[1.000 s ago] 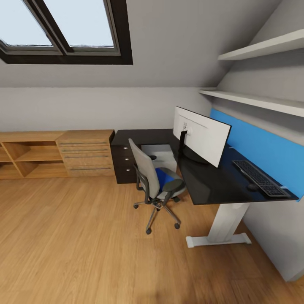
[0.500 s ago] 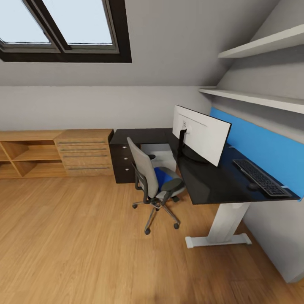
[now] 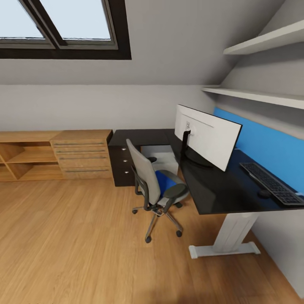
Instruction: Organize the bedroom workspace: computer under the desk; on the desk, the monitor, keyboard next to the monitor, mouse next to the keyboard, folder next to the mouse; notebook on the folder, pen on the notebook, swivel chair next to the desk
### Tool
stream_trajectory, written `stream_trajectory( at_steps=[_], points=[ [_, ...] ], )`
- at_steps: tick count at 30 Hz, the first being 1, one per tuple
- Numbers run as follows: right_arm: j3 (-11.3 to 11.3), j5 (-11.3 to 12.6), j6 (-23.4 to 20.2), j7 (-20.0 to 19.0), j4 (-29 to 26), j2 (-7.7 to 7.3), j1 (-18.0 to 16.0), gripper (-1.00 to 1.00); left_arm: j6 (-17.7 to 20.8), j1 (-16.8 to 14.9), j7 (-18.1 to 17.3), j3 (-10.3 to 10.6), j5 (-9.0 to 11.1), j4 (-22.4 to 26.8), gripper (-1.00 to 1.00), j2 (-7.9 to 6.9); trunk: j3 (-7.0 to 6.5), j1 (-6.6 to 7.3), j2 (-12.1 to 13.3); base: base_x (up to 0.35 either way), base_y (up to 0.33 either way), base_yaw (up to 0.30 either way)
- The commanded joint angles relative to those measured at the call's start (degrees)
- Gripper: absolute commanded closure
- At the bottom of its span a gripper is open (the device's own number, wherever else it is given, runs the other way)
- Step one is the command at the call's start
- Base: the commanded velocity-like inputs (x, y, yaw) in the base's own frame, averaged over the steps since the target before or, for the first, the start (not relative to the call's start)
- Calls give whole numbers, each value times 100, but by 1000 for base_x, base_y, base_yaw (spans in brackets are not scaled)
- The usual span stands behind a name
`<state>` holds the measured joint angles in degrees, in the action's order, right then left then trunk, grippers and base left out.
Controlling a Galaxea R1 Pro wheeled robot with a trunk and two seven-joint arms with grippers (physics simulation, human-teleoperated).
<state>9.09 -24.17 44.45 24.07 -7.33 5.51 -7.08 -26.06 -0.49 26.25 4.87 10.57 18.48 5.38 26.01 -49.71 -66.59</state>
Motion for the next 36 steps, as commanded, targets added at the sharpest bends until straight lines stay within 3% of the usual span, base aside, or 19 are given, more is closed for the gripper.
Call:
stream_trajectory(
  at_steps=[1,10,19,36],
  points=[
    [40,-61,10,28,4,3,-4,-100,-22,-4,36,49,51,-2,-100,-4,24,-23,-45,16,6,82],
    [40,-61,3,28,4,3,-4,-100,-29,-4,44,47,51,-2,-100,-6,186,-221,-406,2,1,239],
    [25,-61,2,28,70,3,-4,-100,-23,-4,48,41,51,-2,-100,-18,347,-419,-767,0,16,50],
    [23,-61,3,28,74,3,-4,-100,-18,-4,51,41,51,-2,-100,-20,653,-792,-1449,0,268,1]
  ],
)
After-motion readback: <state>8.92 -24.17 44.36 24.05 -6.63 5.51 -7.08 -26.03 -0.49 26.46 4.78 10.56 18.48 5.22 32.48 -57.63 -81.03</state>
